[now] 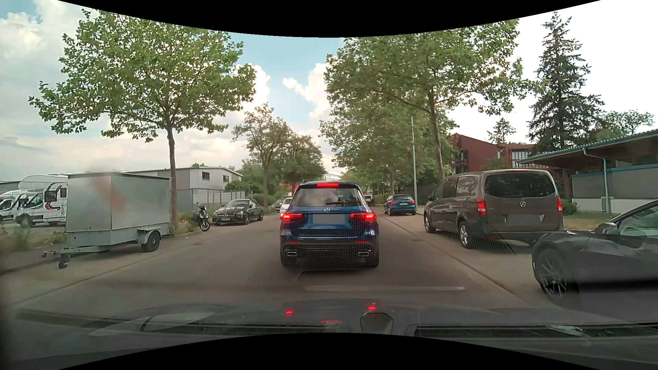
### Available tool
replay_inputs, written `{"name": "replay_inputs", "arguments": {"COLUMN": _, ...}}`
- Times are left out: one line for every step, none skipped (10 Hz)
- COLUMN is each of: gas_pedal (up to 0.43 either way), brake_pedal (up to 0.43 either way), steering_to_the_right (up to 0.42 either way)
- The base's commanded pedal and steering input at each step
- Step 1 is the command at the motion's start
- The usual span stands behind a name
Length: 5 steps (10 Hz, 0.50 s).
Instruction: Follow the waypoints while adhering to traffic rules and regulations
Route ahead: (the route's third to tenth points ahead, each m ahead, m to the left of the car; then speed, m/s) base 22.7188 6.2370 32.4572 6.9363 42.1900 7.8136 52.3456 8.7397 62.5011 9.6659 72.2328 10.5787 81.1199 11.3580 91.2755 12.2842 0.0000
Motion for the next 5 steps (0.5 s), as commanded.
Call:
{"name": "replay_inputs", "arguments": {"gas_pedal": 0.000, "brake_pedal": 0.189, "steering_to_the_right": 0.009}}
{"name": "replay_inputs", "arguments": {"gas_pedal": 0.000, "brake_pedal": 0.189, "steering_to_the_right": 0.009}}
{"name": "replay_inputs", "arguments": {"gas_pedal": 0.000, "brake_pedal": 0.189, "steering_to_the_right": 0.009}}
{"name": "replay_inputs", "arguments": {"gas_pedal": 0.000, "brake_pedal": 0.189, "steering_to_the_right": 0.009}}
{"name": "replay_inputs", "arguments": {"gas_pedal": 0.000, "brake_pedal": 0.189, "steering_to_the_right": 0.009}}
